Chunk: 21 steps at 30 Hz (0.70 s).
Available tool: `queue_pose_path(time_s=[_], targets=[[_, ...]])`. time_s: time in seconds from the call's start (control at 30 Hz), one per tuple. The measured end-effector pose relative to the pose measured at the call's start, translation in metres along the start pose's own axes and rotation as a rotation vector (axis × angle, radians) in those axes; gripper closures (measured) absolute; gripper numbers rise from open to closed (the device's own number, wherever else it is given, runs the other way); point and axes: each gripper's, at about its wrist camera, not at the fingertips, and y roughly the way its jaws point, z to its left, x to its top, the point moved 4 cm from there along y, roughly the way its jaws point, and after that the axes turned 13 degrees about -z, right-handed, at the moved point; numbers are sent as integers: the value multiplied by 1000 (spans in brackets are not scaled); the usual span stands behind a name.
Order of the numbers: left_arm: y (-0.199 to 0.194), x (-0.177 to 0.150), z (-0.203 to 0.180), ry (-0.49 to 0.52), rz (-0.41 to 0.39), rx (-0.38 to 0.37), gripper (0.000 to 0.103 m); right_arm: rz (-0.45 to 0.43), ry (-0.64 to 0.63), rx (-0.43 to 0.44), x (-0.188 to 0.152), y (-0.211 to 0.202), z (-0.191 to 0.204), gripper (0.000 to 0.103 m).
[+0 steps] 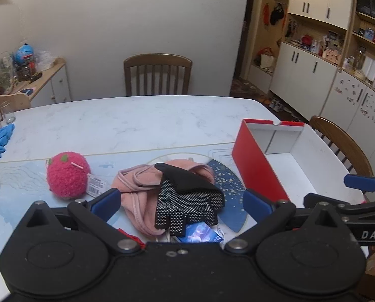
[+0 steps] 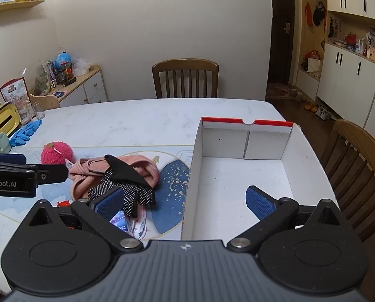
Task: Organize objects
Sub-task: 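Reach the left gripper down to the red cloth bundle and grasp it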
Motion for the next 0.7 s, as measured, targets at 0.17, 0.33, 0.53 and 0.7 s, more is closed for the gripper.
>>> queue_pose_path(time_s=[0.17, 0.33, 0.53, 0.7], targets=[[1, 2, -1, 22, -14, -41, 1, 8, 5, -20, -2, 0, 7, 0], [4, 3, -5, 26, -18, -83, 1, 3, -7, -41, -2, -4, 13, 0], [10, 6, -14, 2, -22, -85, 1, -11, -16, -39, 2, -7, 6, 0], [15, 4, -27, -15, -15, -40, 1, -11, -41, -2, 7, -4, -10, 0]])
